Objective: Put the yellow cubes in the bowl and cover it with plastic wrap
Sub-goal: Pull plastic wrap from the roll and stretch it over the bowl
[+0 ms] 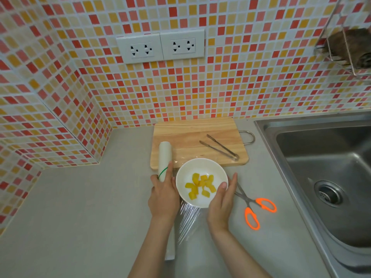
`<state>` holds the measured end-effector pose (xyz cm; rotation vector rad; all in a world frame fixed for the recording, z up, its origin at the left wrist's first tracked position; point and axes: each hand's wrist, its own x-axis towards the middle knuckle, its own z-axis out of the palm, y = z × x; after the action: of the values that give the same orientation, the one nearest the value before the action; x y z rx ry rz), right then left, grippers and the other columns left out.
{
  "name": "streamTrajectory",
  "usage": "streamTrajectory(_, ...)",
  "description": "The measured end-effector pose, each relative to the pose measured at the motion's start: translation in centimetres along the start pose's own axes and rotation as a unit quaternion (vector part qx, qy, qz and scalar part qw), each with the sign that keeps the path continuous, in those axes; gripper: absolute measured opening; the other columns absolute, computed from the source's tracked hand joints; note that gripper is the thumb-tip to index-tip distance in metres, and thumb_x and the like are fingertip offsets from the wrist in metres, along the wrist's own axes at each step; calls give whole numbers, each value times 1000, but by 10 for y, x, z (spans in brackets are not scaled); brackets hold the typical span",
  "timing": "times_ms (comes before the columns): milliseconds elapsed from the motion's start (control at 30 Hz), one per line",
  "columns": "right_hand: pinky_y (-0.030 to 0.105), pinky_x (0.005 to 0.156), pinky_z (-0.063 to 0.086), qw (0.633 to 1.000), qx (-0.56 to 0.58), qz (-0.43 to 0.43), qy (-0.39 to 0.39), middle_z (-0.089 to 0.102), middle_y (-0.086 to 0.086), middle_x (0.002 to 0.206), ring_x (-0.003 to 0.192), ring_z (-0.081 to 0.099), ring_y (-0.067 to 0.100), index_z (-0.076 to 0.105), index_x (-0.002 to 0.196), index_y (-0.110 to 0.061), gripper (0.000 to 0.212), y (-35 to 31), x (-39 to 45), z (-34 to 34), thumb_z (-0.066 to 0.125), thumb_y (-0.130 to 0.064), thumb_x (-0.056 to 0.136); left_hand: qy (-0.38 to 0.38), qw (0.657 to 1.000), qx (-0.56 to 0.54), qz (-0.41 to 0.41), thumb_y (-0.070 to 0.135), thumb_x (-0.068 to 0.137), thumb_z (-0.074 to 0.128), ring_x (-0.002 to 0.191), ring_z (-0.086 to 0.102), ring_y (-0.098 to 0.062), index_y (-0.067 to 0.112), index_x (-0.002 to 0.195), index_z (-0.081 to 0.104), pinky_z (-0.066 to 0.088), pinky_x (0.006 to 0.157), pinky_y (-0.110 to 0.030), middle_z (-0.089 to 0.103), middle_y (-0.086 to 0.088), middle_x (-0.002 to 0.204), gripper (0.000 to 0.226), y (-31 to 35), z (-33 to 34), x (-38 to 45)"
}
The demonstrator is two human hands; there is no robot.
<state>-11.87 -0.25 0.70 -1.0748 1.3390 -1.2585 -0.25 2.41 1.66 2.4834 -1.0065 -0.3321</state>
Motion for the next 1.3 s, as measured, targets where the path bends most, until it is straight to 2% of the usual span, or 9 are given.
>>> streamTrajectory(100,35,109,37,1000,12,3,2,27,3,153,136,36,17,17,148,-22,52,0,4,0,30,-34,98,-2,1000,-7,2,43,96,26,83,56,-35,52,141,16,44,73,-42,34,-8,114,47,1,1,2)
streamTrajectory(267,-5,81,36,997,4,42,-61,28,-3,151,126,37,5,17,147,-24,52,4,8,-8,31,-34,98,-5,1000,-26,-3,45,96,24,85,57,-35,52,141,16,45,75,-42,34,-7,116,47,-2,1,1)
streamTrajectory(400,29,119,14,980,-111,-30,-164,0,-8,159,146,4,9,0,149,-24,98,-10,23,-25,52,-65,77,-4,999,-33,1,44,95,23,82,56,-33,51,142,16,44,73,-40,35,-7,116,47,-2,-1,1)
streamTrajectory(533,31,116,-11,827,-406,-203,-332,-32,-9,149,138,-32,6,-20,145,-18,144,-34,56,-27,57,-86,44,-6,999,-37,-1,43,96,25,84,58,-36,50,142,17,46,74,-42,35,-7,114,47,0,-1,2)
streamTrajectory(667,34,114,-17,711,-520,-232,-412,-32,5,152,134,-37,14,-23,143,-9,151,-40,77,-28,61,-83,43,-12,999,-46,-2,43,96,24,80,53,-30,51,141,16,40,70,-38,35,-7,116,46,-3,-1,5)
streamTrajectory(900,34,114,-17,695,-539,-208,-428,-28,7,155,136,-34,14,-22,144,-8,149,-41,80,-29,60,-84,46,-60,991,-120,24,40,99,19,92,43,-24,52,143,14,36,77,-34,46,-2,133,46,-15,0,12)
streamTrajectory(1100,37,117,-14,690,-544,-199,-434,-28,7,155,138,-33,15,-23,144,-8,148,-43,79,-28,60,-83,46,-141,963,-225,35,19,97,28,107,47,-24,52,142,12,33,93,-29,49,-8,109,58,-29,-11,21)
streamTrajectory(1200,38,117,-14,690,-544,-195,-437,-29,6,155,136,-35,13,-23,144,-9,148,-43,79,-28,59,-84,46,-144,947,-278,66,19,97,45,124,36,-4,40,146,13,26,103,-19,36,12,138,62,-43,-17,24)
streamTrajectory(1300,38,116,-15,689,-544,-194,-437,-29,6,154,136,-34,13,-24,143,-9,148,-43,79,-28,59,-84,46,-140,924,-355,38,30,89,60,126,44,-2,50,142,11,33,106,-27,30,27,142,75,-54,-23,24)
